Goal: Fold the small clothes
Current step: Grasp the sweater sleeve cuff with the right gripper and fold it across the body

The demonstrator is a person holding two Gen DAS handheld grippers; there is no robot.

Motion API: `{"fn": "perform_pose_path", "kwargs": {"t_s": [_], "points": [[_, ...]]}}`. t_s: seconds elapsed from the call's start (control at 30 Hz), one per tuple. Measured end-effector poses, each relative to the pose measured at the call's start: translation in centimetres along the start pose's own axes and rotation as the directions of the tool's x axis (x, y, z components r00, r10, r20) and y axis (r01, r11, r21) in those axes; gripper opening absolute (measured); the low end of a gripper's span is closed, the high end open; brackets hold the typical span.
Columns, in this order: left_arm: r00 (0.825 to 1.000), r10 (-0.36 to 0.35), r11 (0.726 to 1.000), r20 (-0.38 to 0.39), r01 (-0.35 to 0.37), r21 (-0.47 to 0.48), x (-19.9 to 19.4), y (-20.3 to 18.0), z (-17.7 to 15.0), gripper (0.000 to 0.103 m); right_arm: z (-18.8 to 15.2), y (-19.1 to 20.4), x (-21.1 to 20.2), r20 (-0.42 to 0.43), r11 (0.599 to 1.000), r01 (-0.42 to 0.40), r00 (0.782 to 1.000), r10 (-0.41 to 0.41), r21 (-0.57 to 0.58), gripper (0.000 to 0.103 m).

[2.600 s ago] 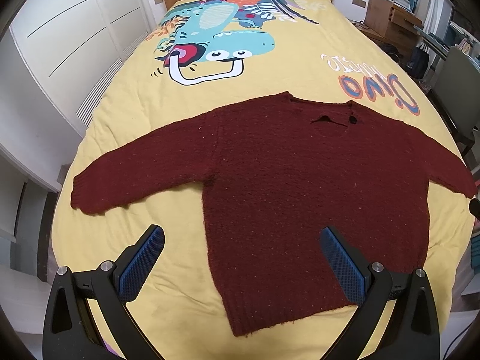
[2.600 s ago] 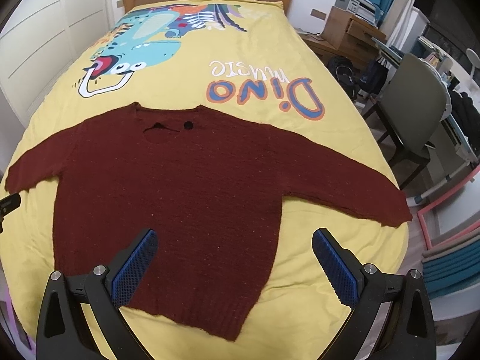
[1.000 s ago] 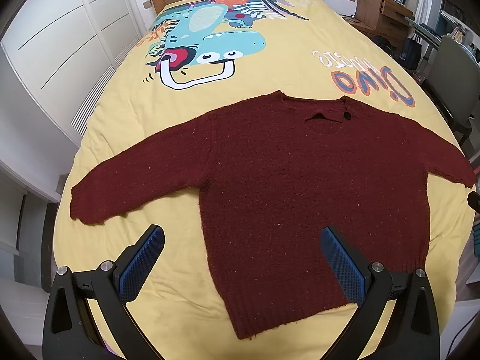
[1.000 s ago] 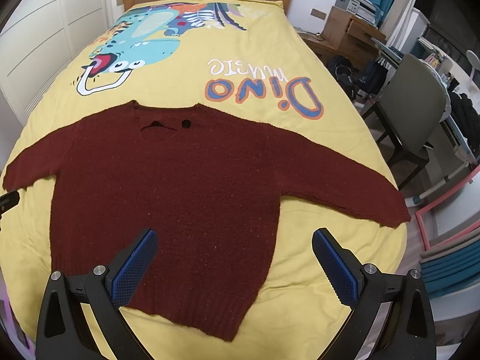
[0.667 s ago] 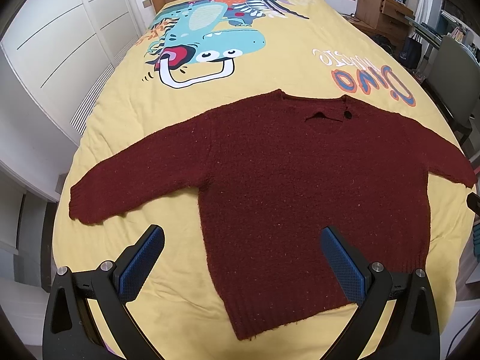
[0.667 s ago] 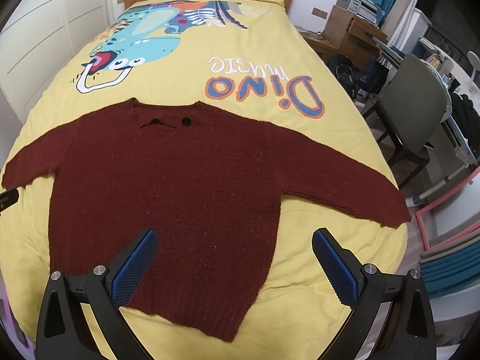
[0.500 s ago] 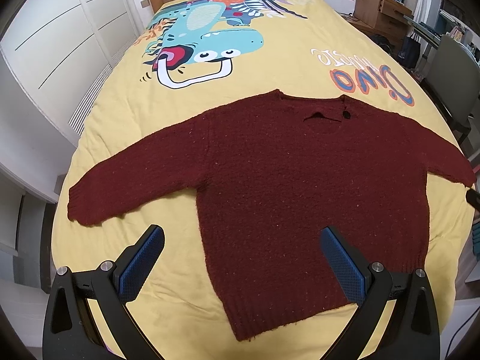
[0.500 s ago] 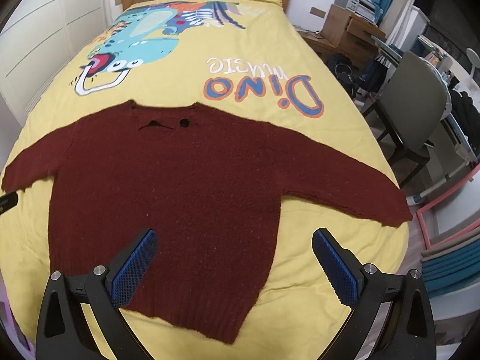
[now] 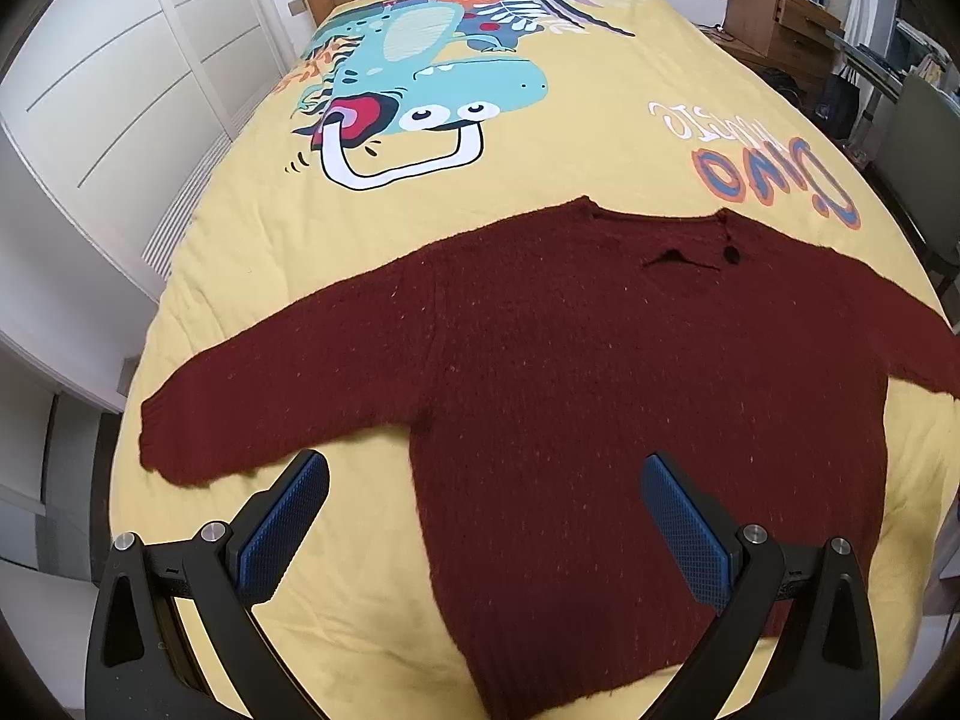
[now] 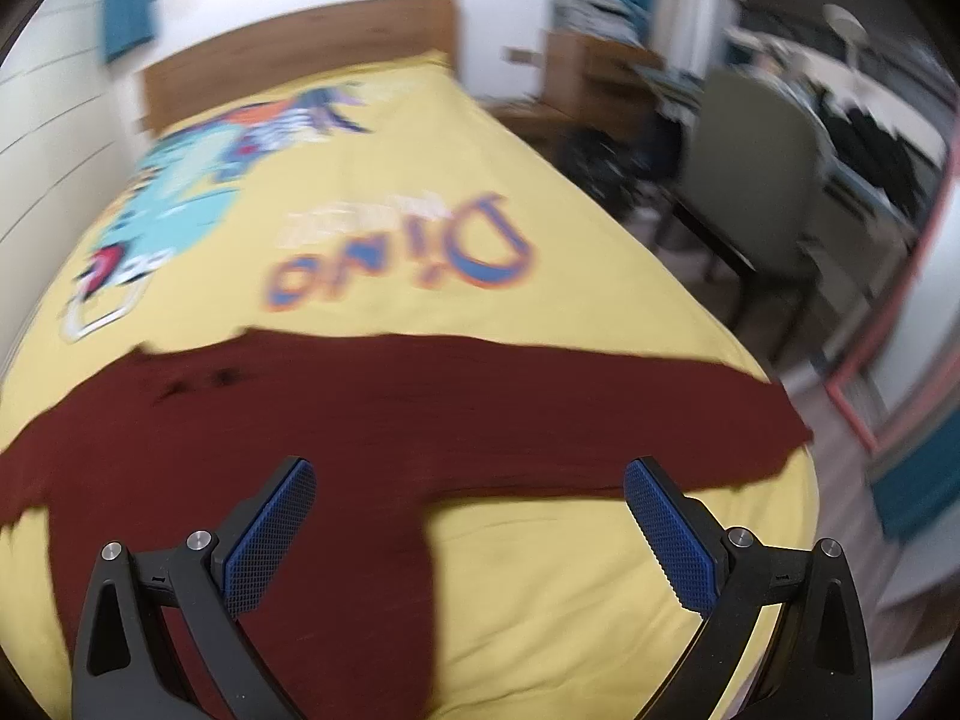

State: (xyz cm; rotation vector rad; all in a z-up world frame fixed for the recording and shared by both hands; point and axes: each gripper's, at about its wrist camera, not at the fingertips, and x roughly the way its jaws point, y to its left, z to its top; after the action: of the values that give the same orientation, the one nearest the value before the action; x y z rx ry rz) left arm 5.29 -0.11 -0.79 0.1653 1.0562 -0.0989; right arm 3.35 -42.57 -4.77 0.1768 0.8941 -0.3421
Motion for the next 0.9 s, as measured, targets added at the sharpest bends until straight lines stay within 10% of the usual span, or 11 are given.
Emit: {"fn": "perform_pose_path", "kwargs": {"t_s": [0.4,0.63,0.73,0.8,0.9], "points": [[0.996,-0.023,0.998,-0.082,0.018,-0.065,4.4,0.8,1.7,0.102,-1.2,-17.6,14.5,-0.294,0.891,0.168,0.955,-0.041,0.421,0.103],[0.992,-0.044,0.996,-0.122,0.034,-0.086,6.1,1.5,1.6,0.102,-2.6,-22.6,17.5,-0.281,0.768,0.152,0.959,0.038,0.623,0.096],[0.991,-0.031,0.996,-0.131,0.019,-0.087,6.5,1.9,1.5,0.102,-1.6,-23.1,18.0,-0.309,0.78,0.178,0.951,0.02,0.599,0.07],[0.989,-0.017,0.995,-0.148,0.003,-0.096,6.9,2.5,1.3,0.102,-0.3,-23.1,17.9,-0.302,0.806,0.164,0.953,0.02,0.569,0.024],[0.989,-0.013,0.993,-0.149,-0.004,-0.117,7.3,3.3,1.1,0.102,1.7,-22.1,17.0,-0.302,0.866,0.169,0.953,-0.022,0.47,0.016]]}}
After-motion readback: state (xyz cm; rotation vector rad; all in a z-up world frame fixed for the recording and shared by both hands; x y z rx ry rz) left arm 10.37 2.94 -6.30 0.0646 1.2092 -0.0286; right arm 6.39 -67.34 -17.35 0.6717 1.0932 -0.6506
